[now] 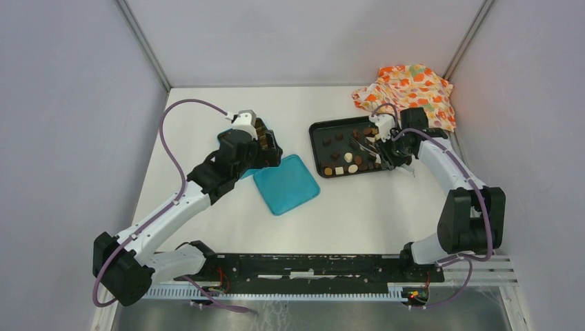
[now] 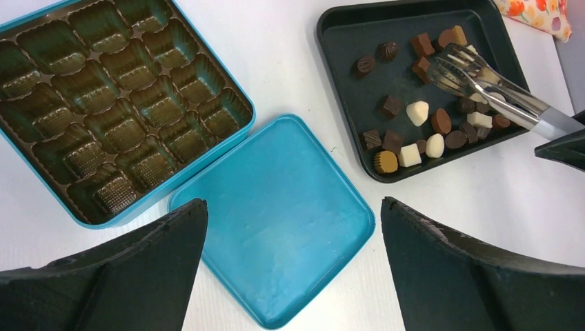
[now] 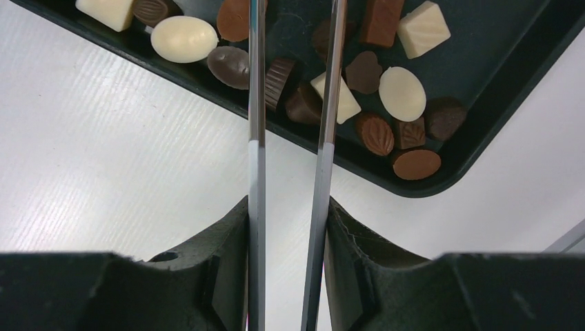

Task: Pack the chocolate
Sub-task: Pick up the fake chocolate from the plate, then place the fake chocolate in the packing box.

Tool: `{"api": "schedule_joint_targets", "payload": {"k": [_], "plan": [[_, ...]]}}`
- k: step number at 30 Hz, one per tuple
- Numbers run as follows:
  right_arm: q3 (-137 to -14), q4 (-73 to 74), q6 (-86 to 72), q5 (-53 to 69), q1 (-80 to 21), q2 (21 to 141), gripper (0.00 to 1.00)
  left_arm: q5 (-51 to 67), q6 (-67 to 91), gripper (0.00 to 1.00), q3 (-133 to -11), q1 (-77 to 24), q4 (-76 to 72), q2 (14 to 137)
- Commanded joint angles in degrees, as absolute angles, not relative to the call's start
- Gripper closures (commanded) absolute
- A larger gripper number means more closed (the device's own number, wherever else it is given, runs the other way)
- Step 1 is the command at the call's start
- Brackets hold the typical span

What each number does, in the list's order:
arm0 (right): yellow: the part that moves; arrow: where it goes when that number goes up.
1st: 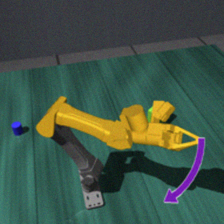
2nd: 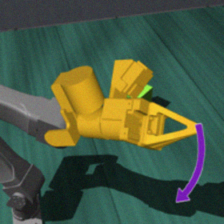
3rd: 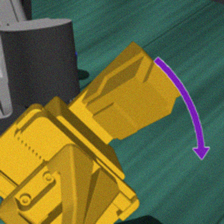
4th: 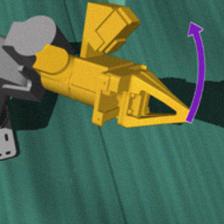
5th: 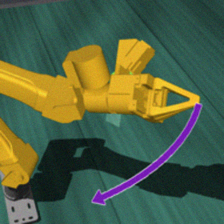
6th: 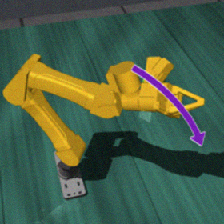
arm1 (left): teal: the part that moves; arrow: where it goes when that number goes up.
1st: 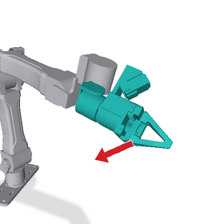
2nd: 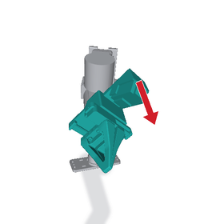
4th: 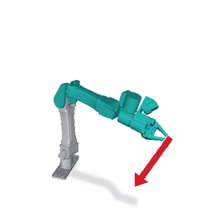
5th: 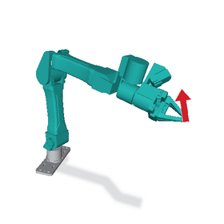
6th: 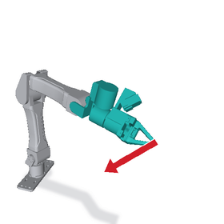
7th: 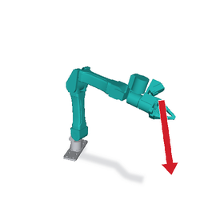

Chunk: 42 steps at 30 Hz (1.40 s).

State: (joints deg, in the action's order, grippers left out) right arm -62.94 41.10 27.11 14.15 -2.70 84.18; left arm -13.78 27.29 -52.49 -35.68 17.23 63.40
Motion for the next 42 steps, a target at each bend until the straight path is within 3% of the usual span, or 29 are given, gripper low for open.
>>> {"api": "schedule_joint_targets", "payload": {"k": [1, 10, 21, 30, 42], "plan": [[-65.1, 39.8, 27.8, 12.1, -2.5, 85.8, 0.57, -13.1, 24.5, 0.0, -53.2, -35.1, 13.6, 64.3], [-66.7, 40.0, 27.9, 13.1, -2.5, 89.1, 0.6, -13.9, 25.7, 0.0, -52.7, -35.2, 13.7, 63.0], [-68.4, 40.3, 28.5, 14.4, -2.5, 88.7, 0.9, -13.6, 25.5, 0.0, -53.5, -35.1, 13.8, 63.3], [-74.7, 41.5, 30.4, 32.4, -4.3, 85.9, 0.92, -19.0, 25.2, 0.0, -54.8, -35.1, 16.2, 61.7], [-88.2, 36.9, 25.9, 38.9, -18.4, 97.0, 0.91, -27.7, 23.4, 0.0, -70.7, -32.5, 26.8, 66.2]]}}
